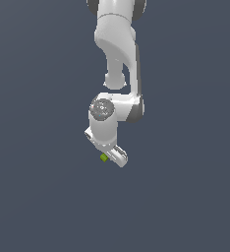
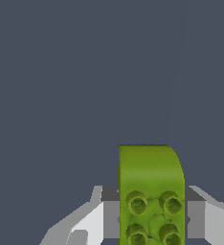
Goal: Pick up the object and move it to a goal position.
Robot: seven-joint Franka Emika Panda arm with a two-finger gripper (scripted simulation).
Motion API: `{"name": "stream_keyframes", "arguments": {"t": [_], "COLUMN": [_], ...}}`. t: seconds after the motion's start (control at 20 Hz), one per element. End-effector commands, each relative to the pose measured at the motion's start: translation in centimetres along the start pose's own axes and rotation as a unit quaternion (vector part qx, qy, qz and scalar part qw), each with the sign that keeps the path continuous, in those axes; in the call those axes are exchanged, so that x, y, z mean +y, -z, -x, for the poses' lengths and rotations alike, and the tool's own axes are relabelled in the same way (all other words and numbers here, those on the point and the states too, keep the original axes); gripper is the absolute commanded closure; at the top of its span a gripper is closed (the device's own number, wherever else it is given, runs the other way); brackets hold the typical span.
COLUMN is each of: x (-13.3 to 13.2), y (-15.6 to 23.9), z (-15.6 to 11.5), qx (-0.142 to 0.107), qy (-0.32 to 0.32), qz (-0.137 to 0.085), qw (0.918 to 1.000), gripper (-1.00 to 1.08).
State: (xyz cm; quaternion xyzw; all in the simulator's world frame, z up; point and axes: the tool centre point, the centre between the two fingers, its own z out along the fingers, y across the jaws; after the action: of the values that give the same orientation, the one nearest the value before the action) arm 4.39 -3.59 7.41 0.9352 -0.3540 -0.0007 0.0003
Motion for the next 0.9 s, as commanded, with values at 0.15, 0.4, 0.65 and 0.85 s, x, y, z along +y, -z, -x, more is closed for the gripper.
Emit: {"name": "stream_keyframes", "arguments": {"t": [0.15,0.4,0.65,0.85], "x": [-3.2,-6.2,-9.2,-11.6], "y": [5.1,9.8,14.4,18.0], "z": [3.4,6.4,9.4,11.8], "qx": [0.000,0.001,0.001,0.001], "qy": [0.000,0.000,0.000,0.000], "qz": [-0.001,0.000,0.000,0.000], "qw": [1.0000,1.0000,1.0000,1.0000], "gripper": [1.08,1.08,1.08,1.08]}}
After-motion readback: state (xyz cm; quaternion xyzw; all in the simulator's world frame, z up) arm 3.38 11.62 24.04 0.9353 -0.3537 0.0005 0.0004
